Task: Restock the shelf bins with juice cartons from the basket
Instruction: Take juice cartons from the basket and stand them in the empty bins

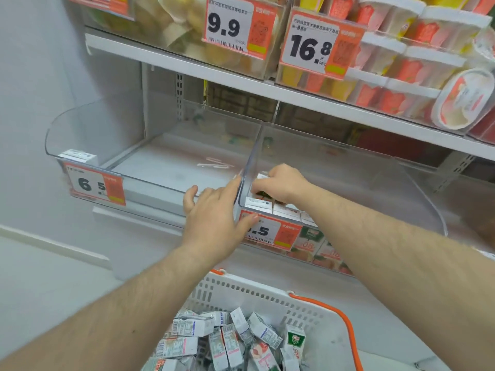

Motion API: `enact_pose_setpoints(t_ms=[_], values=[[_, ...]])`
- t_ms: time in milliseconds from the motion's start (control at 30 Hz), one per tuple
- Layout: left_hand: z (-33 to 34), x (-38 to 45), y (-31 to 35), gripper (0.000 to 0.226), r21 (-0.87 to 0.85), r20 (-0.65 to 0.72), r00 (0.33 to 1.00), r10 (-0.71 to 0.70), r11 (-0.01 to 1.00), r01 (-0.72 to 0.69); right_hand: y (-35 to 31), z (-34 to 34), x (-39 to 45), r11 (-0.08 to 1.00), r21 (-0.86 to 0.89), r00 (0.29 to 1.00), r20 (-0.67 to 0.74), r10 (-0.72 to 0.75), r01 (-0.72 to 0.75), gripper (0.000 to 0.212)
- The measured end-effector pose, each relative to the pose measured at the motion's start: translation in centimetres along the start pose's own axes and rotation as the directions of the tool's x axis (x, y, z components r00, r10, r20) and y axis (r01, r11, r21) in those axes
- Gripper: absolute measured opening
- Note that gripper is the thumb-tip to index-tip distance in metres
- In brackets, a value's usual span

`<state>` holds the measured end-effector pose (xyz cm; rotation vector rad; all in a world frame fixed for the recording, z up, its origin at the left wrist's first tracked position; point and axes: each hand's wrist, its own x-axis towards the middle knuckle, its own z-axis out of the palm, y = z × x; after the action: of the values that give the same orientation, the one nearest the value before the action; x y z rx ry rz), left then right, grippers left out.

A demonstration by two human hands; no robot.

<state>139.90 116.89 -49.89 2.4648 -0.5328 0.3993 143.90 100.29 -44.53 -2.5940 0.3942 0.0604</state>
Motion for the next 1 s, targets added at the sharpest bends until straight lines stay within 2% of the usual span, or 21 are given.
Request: enact_pose_setpoints(t_ms=[100,167,233,333,500,633,667,733,800,867,933,1000], values=[[-0.1,-0.2,0.0,0.071,0.007,0.018,1.0,0.012,1.0,-0.012,0.6,0.0,0.7,0.988,0.144,0.977,0.21,0.017,-0.048,0.034],[-0.2,-0.3,0.0,0.071,0.002,0.016,1.0,0.014,1.0,-0.014,1.5,-0.5,1.3,0.929,0.316,0.92,0.388,0.061,-0.195,0.043],[-0.3,-0.2,0.0,0.071,0.002,0.027,1.0,0.008,1.0,-0.008,2.3,-0.8,1.8,0.864,0.418,0.866,0.498,0.04,-0.28,0.04],[-0.3,-0.2,0.1,0.072,-0.006,0.033,0.999,0.001,1.0,-0.001,2.8,-0.8,1.6,0.842,0.454,0.839,0.544,-0.002,-0.292,0.028],[-0.2,-0.3,0.2,0.072,-0.024,0.039,0.999,-0.016,1.0,0.017,2.5,-1.2,1.3,0.837,0.397,0.771,0.636,0.046,-0.377,0.032],[-0.6,-0.1,0.3,0.07,-0.048,0.067,0.998,0.0,0.999,0.003,2.1,-1.4,0.9,0.865,0.312,0.763,0.636,0.118,-0.393,0.035],[-0.8,-0.2,0.3,0.07,-0.065,0.078,0.997,0.01,0.998,-0.005,1.9,-1.4,0.7,0.882,0.274,0.777,0.611,0.148,-0.383,0.036],[-1.2,-0.6,0.2,0.071,-0.082,0.066,0.997,0.034,0.996,-0.029,1.6,-1.5,0.1,0.943,0.165,0.858,0.481,0.18,-0.29,0.036],[-1.5,-1.3,0.1,0.069,-0.029,-0.041,0.995,0.088,0.996,-0.09,1.2,-1.6,-0.9,0.988,0.061,0.956,0.267,0.122,-0.144,0.032],[-1.4,-2.3,-0.1,0.056,0.042,-0.163,0.96,0.227,0.974,-0.224,1.1,-2.0,-2.1,0.998,0.048,0.999,0.004,0.047,-0.047,0.031],[-1.4,-3.3,-0.5,0.043,0.047,-0.189,0.923,0.335,0.942,-0.333,1.3,-2.4,-3.9,0.997,0.024,0.954,-0.294,-0.059,0.07,0.02],[-1.3,-4.4,-1.1,0.034,0.005,-0.08,0.924,0.374,0.927,-0.375,1.6,-2.4,-6.2,0.97,-0.102,0.832,-0.499,-0.241,0.22,0.014]])
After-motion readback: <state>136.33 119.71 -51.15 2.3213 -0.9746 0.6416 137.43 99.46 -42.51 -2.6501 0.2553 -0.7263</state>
